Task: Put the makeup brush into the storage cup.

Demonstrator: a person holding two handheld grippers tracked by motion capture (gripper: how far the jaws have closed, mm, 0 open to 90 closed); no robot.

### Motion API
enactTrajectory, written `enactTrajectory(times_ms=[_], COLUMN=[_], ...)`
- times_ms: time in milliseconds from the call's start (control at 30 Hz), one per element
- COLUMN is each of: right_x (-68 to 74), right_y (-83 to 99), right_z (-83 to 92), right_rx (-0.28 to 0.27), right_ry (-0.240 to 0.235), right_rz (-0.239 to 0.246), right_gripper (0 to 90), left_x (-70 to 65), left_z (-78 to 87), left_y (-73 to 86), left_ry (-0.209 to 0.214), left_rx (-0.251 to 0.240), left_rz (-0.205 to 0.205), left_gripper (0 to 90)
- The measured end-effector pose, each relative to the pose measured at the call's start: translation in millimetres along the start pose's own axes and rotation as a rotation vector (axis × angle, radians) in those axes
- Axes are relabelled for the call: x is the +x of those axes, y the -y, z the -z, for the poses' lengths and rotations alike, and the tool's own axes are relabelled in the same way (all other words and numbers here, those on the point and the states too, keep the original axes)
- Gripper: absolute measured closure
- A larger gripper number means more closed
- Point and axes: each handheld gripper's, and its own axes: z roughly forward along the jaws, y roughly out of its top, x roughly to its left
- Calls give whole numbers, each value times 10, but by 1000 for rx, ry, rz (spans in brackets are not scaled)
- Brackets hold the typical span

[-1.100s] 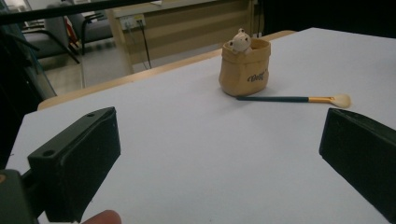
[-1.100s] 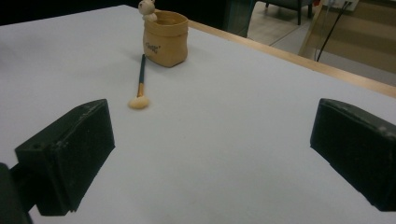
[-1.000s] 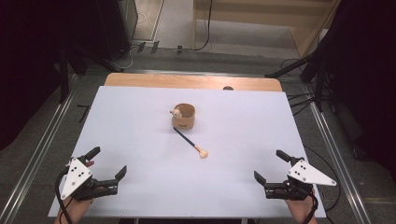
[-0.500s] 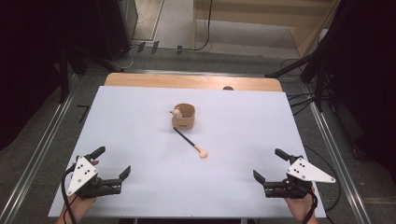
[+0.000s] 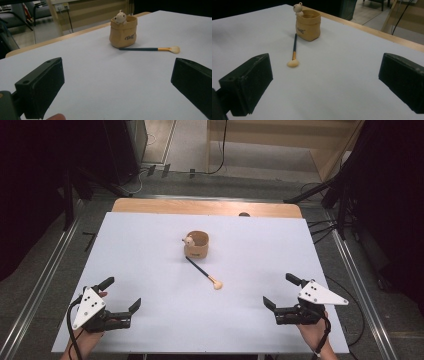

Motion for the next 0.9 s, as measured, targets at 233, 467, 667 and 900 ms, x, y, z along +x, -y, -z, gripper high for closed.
enactTrajectory(times_ms=[233, 467, 667, 900], right_x=[28, 84, 120, 150], right_y=[-98, -188, -283, -352], right_z=[-131, -289, -435, -618], right_rx=[13, 36, 38, 70], right_ry=[-27, -44, -62, -94], right_rz=[-8, 6, 23, 21], right_gripper=[0, 0, 0, 0], left_x=[-6, -12, -7, -3], left_z=[1, 17, 24, 11], left_y=[-2, -6, -4, -4], left_ry=[7, 3, 5, 12], left_rx=[-3, -5, -6, -11], left_rz=[3, 3, -1, 2], left_gripper=[0, 0, 0, 0])
